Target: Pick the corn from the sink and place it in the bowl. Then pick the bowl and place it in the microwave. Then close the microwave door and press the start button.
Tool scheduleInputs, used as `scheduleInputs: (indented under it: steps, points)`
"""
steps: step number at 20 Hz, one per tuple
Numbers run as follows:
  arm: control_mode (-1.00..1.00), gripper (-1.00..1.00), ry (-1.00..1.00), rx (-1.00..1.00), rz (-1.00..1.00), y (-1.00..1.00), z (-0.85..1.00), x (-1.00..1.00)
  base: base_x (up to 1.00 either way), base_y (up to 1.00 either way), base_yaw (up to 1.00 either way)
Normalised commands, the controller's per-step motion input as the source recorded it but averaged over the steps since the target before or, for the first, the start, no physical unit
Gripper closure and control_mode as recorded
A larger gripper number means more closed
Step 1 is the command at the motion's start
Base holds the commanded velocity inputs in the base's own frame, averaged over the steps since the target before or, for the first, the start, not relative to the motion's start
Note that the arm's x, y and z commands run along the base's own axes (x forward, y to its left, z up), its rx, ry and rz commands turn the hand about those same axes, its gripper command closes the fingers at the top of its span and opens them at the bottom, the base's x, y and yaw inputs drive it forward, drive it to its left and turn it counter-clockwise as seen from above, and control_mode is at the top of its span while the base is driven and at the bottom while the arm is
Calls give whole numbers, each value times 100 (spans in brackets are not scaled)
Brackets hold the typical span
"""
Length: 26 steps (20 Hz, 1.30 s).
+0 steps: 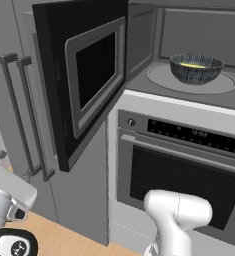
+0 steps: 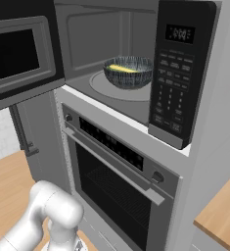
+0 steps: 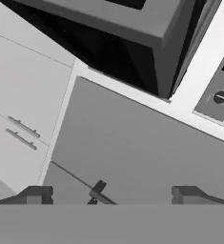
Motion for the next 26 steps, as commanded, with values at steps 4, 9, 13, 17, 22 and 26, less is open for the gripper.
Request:
scheduleInputs:
  steps: [4,9,13,17,22,26]
  points:
    - [-100,-100,-12,15,-9,9,-32,75,0,0,0]
    - [-100,-100,-10,15,-9,7,-42,90,0,0,0]
    - [-100,-100,-12,16,-7,15,-35,68,0,0,0]
    - [-100,-100,-20,22,-6,-1,1,-12,0,0,0]
    - [-100,-100,-17,28,-10,-35,0,-11,0,0,0]
    - [-100,-100,-26,31,-1,-73,0,14,0,0,0]
